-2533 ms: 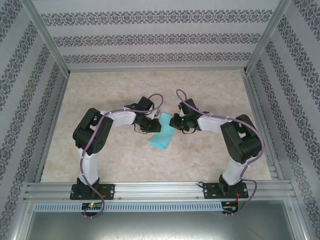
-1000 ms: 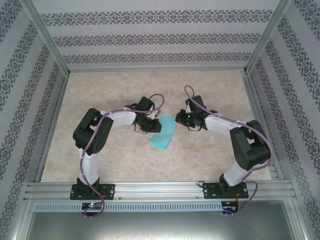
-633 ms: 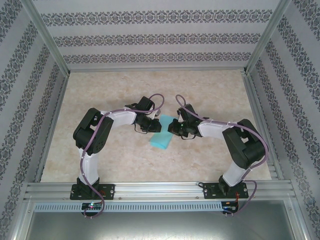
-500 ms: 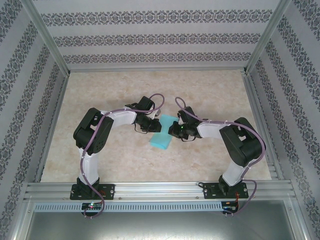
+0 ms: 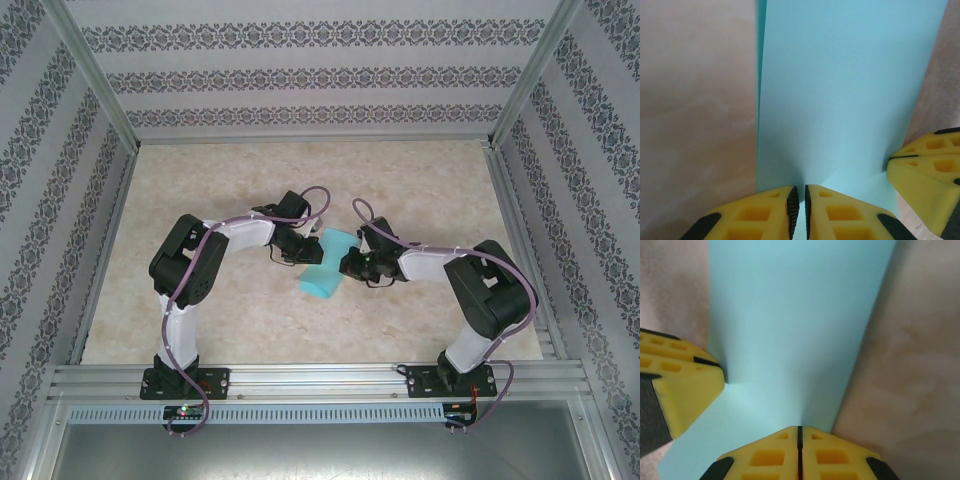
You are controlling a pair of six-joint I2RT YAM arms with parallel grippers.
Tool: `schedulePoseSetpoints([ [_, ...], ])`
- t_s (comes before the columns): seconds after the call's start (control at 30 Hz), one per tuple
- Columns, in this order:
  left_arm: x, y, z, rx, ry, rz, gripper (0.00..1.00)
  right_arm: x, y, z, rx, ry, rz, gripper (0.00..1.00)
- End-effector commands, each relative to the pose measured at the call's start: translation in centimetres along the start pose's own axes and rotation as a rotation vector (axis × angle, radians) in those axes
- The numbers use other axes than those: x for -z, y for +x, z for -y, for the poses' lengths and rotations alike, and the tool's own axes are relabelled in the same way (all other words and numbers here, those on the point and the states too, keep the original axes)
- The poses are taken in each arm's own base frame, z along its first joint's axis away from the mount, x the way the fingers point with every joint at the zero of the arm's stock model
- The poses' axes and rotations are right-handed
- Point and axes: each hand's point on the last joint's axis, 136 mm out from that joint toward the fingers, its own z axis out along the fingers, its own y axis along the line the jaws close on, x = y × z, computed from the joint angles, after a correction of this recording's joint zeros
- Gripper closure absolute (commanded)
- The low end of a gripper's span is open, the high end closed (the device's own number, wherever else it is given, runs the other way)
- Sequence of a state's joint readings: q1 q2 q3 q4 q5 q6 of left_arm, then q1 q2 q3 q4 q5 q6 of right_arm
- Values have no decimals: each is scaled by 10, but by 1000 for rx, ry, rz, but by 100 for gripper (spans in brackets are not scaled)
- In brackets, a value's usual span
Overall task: Fold a paper plane with a square sheet of paper (pick it up from the middle)
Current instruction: Fold the square sheet of paper in half at the center of the table.
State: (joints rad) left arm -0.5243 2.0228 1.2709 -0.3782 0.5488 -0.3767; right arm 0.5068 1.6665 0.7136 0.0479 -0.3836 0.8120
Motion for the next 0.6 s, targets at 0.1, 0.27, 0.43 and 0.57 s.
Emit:
schedulePoseSetpoints([
  [0.1, -30, 57, -61, 75, -204, -191, 81, 14, 7, -14, -4, -54, 8, 91],
  [0.27, -31, 57, -61, 69, -204, -195, 81, 14, 3, -33, 6, -99, 22, 90],
  [0.43, -32, 58, -62, 69, -204, -196, 81, 0, 14, -34, 19, -74, -26, 90],
  [0.57, -33, 59, -63, 67, -204, -199, 81, -6, 27, -21, 21, -28, -60, 90],
])
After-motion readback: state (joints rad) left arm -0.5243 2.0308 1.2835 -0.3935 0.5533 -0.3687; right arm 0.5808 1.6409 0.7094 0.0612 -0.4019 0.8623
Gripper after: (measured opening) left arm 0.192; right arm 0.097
